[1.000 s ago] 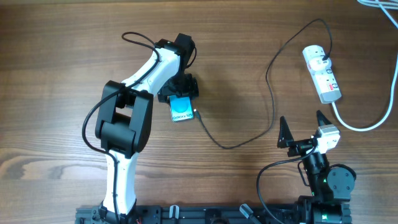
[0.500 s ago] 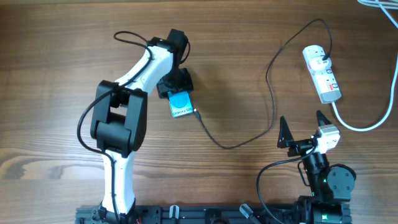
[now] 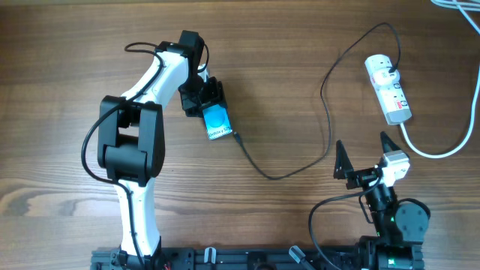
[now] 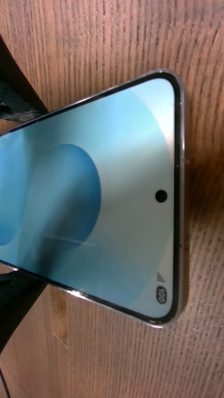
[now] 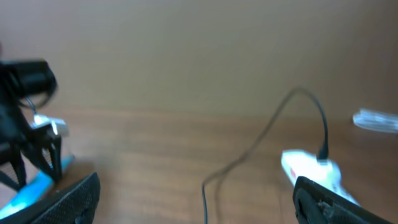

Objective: Plug charger to phone and switch on socket
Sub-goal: 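Reach the right gripper toward the phone held by the left gripper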

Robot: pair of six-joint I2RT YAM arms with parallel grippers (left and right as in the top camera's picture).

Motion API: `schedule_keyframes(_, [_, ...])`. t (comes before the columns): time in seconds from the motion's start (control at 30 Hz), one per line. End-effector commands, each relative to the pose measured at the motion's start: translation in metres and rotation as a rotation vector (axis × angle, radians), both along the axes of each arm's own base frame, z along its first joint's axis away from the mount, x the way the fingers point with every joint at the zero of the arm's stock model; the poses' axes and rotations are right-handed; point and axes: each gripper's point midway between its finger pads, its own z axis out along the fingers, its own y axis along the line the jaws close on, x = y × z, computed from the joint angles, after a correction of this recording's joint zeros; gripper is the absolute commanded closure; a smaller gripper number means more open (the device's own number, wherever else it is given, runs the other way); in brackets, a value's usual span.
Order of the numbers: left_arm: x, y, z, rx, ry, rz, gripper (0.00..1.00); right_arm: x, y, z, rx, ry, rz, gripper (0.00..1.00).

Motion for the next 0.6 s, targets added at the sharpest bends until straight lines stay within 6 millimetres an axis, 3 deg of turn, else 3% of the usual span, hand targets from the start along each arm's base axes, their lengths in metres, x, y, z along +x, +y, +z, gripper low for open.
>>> schedule_keyframes(0.0, [-0.018,0.001,-0.035,-0.007,0.075,-0.065,0.31,-0.015,0.035,0.026,0.035,-0.093,0.223,0.0])
schedule_keyframes(0.1, [-0.018,0.0,-0.035,-0.007,0.073,-0.065,0.31,-0.015,0.038,0.031,0.117,-0.033,0.246,0.0])
schedule_keyframes(0.17, [-0.018,0.0,-0.035,-0.007,0.074,-0.064,0.31,-0.014,0.045,0.05,0.118,0.018,0.29,0.0])
schedule_keyframes(0.2, [-0.018,0.0,-0.035,-0.007,0.074,-0.064,0.31,-0.006,0.045,0.07,0.127,0.085,0.294,0.0])
schedule_keyframes(0.37, [-0.018,0.0,-0.035,-0.007,0.074,-0.063,0.31,0.034,0.054,0.115,0.158,0.365,0.37,0.0])
schedule_keyframes(0.47, [-0.018,0.0,-0.035,-0.007,0.074,-0.064,0.31,0.065,0.057,0.116,0.188,0.576,0.411,0.0])
schedule_keyframes(0.57, [-0.018,0.0,-0.035,-0.007,0.074,-0.064,0.3,0.087,0.071,0.097,0.264,0.691,0.524,0.0])
